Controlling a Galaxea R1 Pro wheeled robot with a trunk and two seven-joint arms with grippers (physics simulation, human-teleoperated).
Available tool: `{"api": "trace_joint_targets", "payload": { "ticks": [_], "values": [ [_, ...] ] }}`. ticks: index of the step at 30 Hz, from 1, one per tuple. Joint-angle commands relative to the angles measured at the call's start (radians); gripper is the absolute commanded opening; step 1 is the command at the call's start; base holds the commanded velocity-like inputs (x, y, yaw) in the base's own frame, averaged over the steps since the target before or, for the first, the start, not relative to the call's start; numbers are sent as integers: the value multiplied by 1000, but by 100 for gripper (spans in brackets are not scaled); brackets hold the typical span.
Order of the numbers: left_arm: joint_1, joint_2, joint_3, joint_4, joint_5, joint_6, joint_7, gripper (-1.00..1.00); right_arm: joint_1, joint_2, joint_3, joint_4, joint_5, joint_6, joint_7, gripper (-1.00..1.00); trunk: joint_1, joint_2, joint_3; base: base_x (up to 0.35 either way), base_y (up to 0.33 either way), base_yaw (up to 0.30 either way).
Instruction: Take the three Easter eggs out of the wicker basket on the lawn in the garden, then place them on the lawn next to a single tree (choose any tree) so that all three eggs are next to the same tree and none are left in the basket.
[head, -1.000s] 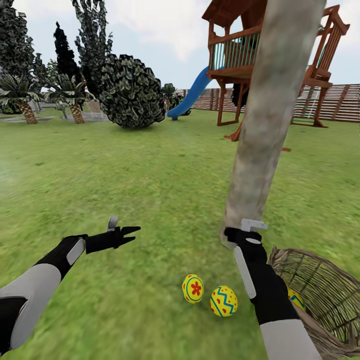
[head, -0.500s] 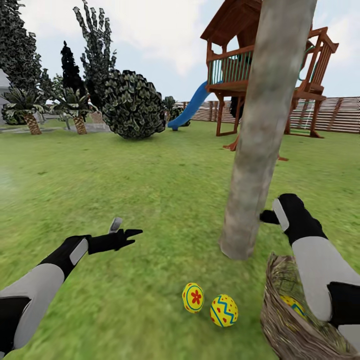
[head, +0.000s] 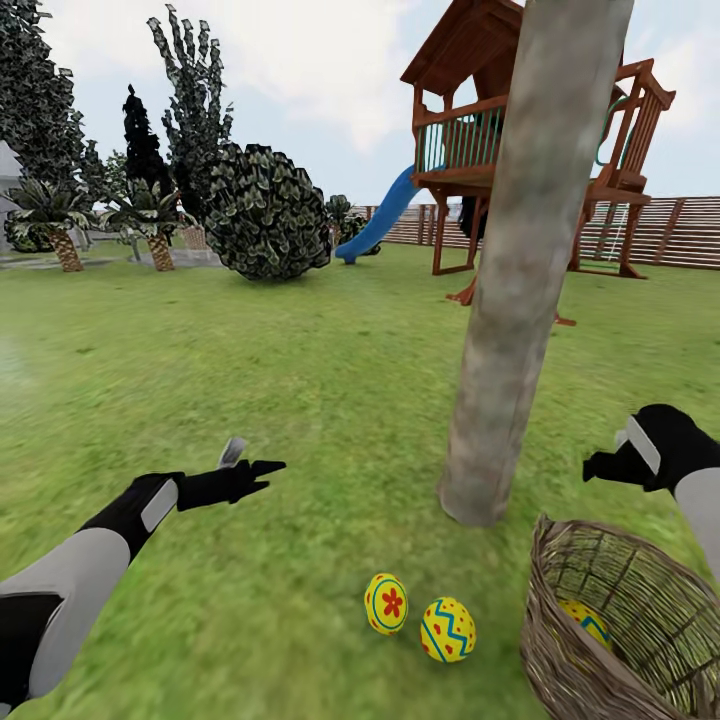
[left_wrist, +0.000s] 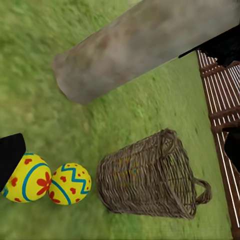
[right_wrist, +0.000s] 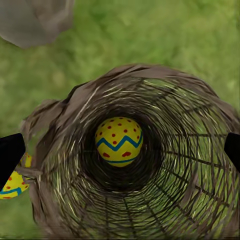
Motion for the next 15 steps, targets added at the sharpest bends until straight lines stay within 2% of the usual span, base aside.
{"api": "trace_joint_targets", "payload": {
  "ticks": [1, 4, 6, 8, 9, 10, 11, 15],
  "values": [
    [0, 1, -2, 4, 6, -6, -1, 100, -1, -4, 14, 5, -9, 4, 4, 100, 0, 0, -1, 0, 0, 0],
    [-1, 1, -2, 10, 7, -30, 1, 100, -1, -12, 44, 38, -10, 4, 32, 100, 0, 0, -1, -38, 0, 0],
    [-1, 1, -2, 11, 6, -32, 1, 100, -1, -15, 48, 50, -10, 4, 39, 100, 0, 0, -1, -199, 0, 0],
    [-1, 1, -2, 11, 6, -33, 1, 100, -1, -16, 68, 58, -11, 4, 43, 100, 0, 0, -1, -295, 0, 0],
    [0, 0, -2, 11, 6, -33, 1, 100, -1, -15, 83, 59, -11, 4, 44, 100, 0, 0, -1, -289, 0, 0],
    [0, 0, -2, 11, 6, -34, 1, 100, -1, -15, 131, 60, -12, 4, 44, 100, 0, 0, -1, -148, 0, 0],
    [0, 0, -2, 11, 6, -34, 2, 100, 0, -15, 142, 60, -12, 4, 44, 100, 0, 0, -1, -94, 0, 0],
    [0, -7, -2, 11, 6, -34, 2, 100, 1, -19, 158, 62, -12, 3, 46, 100, 0, 0, -1, -40, 0, 0]
  ]
}}
